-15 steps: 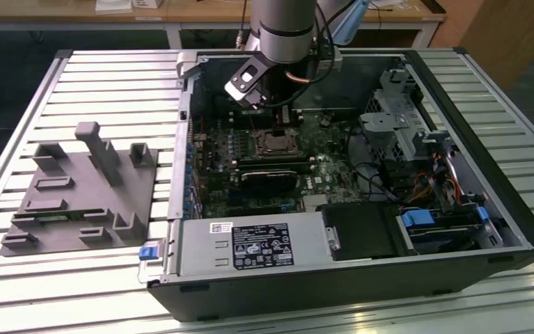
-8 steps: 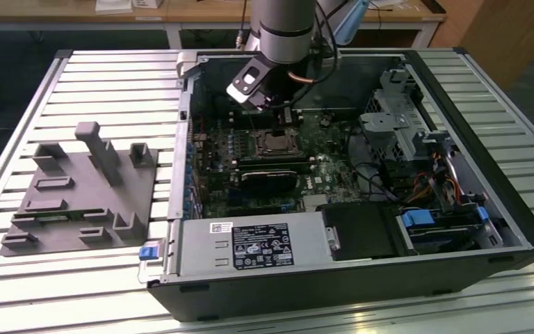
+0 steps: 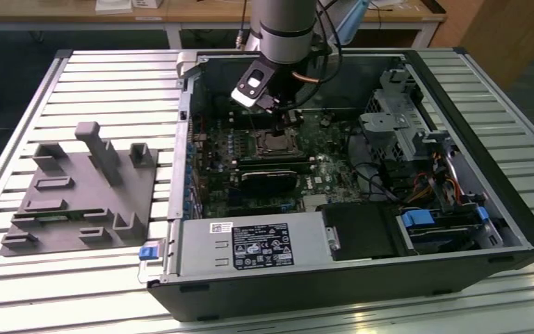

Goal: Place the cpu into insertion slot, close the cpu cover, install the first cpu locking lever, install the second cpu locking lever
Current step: 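Close the cpu cover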

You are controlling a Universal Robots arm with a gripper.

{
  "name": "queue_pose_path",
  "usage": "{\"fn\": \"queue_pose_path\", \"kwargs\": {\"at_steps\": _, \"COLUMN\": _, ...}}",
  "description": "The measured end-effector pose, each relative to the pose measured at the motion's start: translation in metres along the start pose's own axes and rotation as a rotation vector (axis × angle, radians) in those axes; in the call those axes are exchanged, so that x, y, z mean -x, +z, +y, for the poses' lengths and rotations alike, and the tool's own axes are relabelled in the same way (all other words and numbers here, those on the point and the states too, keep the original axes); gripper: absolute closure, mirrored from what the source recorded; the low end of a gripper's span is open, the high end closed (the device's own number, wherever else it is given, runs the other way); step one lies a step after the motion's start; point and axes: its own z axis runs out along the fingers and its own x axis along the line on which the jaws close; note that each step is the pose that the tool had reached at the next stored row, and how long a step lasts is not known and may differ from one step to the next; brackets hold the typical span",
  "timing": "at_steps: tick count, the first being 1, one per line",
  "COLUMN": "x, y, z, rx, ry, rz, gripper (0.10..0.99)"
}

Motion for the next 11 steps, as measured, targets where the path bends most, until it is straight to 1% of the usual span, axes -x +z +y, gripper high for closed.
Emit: {"fn": "queue_pose_path", "kwargs": {"at_steps": 11, "x": 0.0000, "y": 0.0005, "z": 0.0000, "rx": -0.001, "ry": -0.199, "rz": 0.0060, "gripper": 0.980}}
